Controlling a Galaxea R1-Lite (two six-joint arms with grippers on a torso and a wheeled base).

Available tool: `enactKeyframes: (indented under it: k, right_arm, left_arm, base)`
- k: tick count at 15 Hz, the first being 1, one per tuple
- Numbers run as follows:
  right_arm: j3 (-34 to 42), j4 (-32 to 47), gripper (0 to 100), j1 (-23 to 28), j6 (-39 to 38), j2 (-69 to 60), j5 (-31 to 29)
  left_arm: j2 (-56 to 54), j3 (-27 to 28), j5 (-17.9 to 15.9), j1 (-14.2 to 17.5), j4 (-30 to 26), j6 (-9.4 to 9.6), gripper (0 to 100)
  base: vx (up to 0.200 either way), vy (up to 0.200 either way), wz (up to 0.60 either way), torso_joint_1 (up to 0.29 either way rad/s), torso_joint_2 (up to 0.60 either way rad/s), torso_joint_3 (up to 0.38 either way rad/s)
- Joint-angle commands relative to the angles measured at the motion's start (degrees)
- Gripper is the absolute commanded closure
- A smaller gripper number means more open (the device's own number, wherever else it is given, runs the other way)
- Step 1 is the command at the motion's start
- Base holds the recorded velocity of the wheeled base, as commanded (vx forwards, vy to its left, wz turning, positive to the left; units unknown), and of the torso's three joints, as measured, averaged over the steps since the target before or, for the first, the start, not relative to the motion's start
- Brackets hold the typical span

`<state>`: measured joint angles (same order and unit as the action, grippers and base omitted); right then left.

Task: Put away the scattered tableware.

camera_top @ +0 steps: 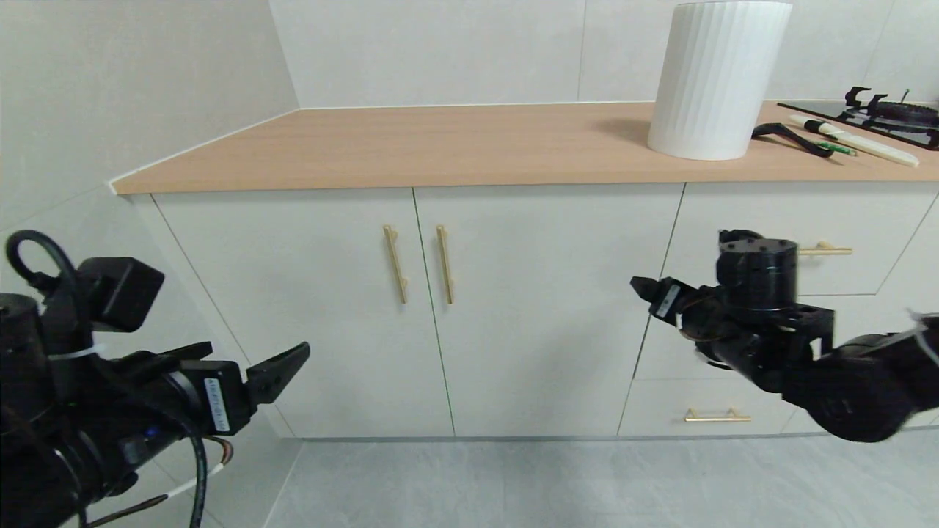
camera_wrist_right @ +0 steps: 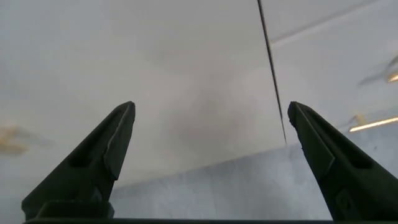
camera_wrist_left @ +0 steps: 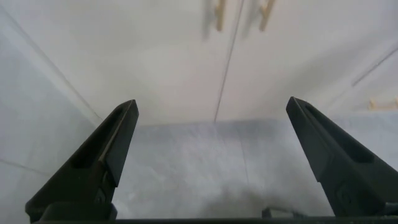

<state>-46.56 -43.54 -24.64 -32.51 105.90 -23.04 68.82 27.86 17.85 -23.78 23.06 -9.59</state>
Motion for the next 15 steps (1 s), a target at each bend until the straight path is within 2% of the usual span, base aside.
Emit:
enactKeyframes:
  k: [1, 3, 4, 5, 7, 9, 11, 12, 13, 14, 15]
  right_arm:
    - [16.32, 0.04, 0, 0.12, 4.04, -23.19, -0.08]
    - [25.81, 0.39, 0, 1.43, 7.20, -35.94, -0.08]
    - [29.77, 0.65, 0, 2.93, 9.40, -42.79, 0.01]
    - [33.46, 1.09, 0, 4.69, 12.12, -48.77, 0.01]
    - [39.00, 4.79, 0, 8.64, 18.54, -61.08, 0.19]
    - [38.65, 21.66, 0, 9.52, 22.05, -79.53, 0.36]
    - [35.57, 33.35, 0, 9.43, 23.20, -87.71, 0.54]
    - [33.02, 41.08, 0, 9.52, 23.28, -92.45, 0.54]
    - [31.97, 46.01, 0, 9.61, 23.81, -97.37, 0.19]
    - [32.23, 47.41, 0, 9.78, 25.74, -100.63, -0.43]
    - [32.41, 47.32, 0, 9.78, 26.10, -100.36, -3.94]
  left_arm:
    - [-12.48, -7.55, 0.17, 1.55, -0.04, -0.07, 0]
    - [-22.94, -14.14, -0.01, 1.55, -0.39, 0.10, 0]
    - [-28.30, -15.55, -0.01, 1.64, -1.44, 0.37, 0]
    - [-32.60, -15.64, -0.01, 2.34, -4.08, 0.45, 0]
    - [-40.78, -15.20, -0.01, 4.98, -11.11, 1.95, 0]
    - [-51.68, -14.94, -0.80, 8.67, -20.25, 6.17, 0]
    - [-57.83, -14.85, -1.59, 11.57, -24.30, 7.92, 0]
    - [-58.88, -15.02, -1.59, 12.09, -24.73, 8.01, 0]
    - [-63.19, -16.17, -1.59, 14.47, -26.58, 7.92, 0]
    - [-63.37, -18.28, -0.44, 15.70, -26.76, 7.48, 0]
    - [-63.28, -20.38, 0.87, 15.79, -26.14, 6.25, 0]
  base:
    - [0.000, 0.000, 0.00, 0.000, 0.00, 0.000]
    - [0.000, 0.000, 0.00, 0.000, 0.00, 0.000]
    - [0.000, 0.000, 0.00, 0.000, 0.00, 0.000]
    - [0.000, 0.000, 0.00, 0.000, 0.00, 0.000]
    - [0.000, 0.000, 0.00, 0.000, 0.00, 0.000]
    - [0.000, 0.000, 0.00, 0.000, 0.00, 0.000]
    - [0.000, 0.000, 0.00, 0.000, 0.00, 0.000]
    - [0.000, 0.000, 0.00, 0.000, 0.00, 0.000]
    - [0.000, 0.000, 0.00, 0.000, 0.00, 0.000]
    - [0.000, 0.000, 0.00, 0.000, 0.00, 0.000]
    - [0.000, 0.000, 0.00, 0.000, 0.00, 0.000]
